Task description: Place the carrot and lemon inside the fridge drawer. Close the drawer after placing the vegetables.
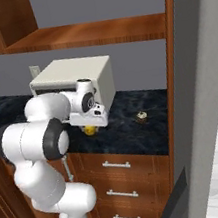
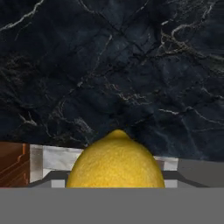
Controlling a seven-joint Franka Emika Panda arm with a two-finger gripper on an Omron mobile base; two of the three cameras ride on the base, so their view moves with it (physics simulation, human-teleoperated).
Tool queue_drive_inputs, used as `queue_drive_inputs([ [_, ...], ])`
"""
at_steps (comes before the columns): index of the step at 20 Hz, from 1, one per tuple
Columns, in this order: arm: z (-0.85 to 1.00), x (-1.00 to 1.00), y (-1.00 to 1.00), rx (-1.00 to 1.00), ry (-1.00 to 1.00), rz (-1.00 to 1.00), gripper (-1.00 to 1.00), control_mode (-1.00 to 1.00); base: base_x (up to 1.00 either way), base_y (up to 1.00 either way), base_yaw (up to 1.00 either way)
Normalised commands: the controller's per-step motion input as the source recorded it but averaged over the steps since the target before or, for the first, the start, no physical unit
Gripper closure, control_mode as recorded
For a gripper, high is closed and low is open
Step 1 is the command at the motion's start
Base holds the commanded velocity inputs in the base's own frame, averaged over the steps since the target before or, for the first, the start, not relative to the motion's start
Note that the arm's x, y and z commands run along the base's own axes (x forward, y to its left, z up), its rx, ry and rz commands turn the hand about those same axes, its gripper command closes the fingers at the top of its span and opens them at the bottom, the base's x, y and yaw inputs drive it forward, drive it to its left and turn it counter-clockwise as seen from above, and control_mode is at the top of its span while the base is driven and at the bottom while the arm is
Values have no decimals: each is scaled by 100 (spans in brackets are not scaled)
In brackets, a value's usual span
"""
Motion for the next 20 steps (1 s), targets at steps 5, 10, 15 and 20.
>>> queue_drive_inputs([
  [5,72,-100,12,0,-14,0,100,-100,0,0,0],
  [10,20,-91,1,0,-17,0,100,-100,0,0,0],
  [15,0,-62,7,0,-7,0,100,-100,0,0,0],
  [20,0,-5,4,0,0,0,100,-100,0,0,0],
])
